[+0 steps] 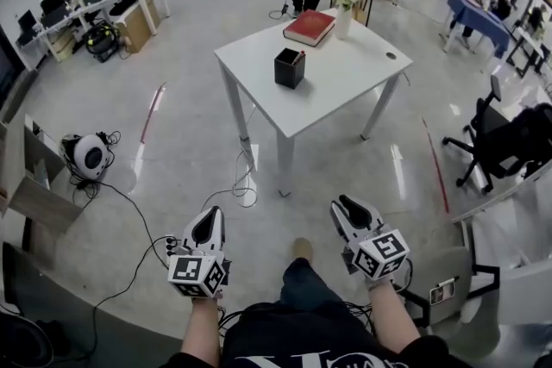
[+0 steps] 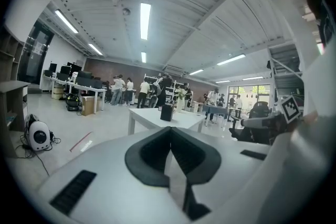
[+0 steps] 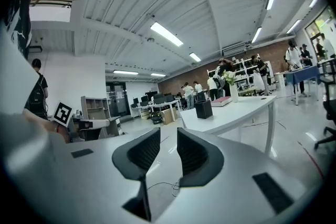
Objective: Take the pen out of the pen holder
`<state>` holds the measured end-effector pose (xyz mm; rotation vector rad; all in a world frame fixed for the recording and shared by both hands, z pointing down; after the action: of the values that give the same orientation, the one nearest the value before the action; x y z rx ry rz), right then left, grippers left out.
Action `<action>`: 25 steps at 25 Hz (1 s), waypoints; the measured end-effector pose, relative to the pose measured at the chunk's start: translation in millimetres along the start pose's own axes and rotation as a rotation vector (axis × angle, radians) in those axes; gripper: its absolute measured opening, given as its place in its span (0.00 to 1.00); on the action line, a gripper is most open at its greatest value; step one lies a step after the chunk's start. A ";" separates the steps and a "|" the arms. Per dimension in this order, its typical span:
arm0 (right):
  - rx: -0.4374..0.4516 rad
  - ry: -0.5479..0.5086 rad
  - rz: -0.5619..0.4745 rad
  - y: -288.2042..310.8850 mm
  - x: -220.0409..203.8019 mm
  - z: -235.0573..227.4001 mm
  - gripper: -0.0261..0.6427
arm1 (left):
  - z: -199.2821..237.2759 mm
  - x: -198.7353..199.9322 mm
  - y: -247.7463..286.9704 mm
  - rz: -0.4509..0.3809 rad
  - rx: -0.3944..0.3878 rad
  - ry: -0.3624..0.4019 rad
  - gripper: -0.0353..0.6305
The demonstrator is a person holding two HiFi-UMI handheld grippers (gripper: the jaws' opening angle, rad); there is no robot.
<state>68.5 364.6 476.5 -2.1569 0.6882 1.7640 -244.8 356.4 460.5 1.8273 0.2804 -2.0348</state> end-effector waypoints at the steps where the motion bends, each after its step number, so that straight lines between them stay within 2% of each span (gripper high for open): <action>1: -0.001 0.003 0.007 6.7 1.5 -5.9 0.21 | 2.2 1.8 8.4 0.002 0.002 -0.003 0.06; 14: 0.031 0.010 0.048 102.2 31.4 -94.1 0.25 | 28.9 22.2 132.3 0.004 0.046 -0.026 0.06; 25: 0.087 0.005 0.040 170.9 55.8 -165.7 0.26 | 30.8 37.7 225.7 -0.024 0.070 -0.015 0.06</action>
<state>127.6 127.3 474.0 -2.1055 0.7988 1.7154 -182.3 134.3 452.0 1.8572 0.2298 -2.0988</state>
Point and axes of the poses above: the fingertips, and each gripper's own axes: y forward along the fingers, z to its left, x out of its top, the point moved 5 cm from there along -y, backward along the fingers, and after that the axes turned 4 degrees about -z, right-handed, at the moved point
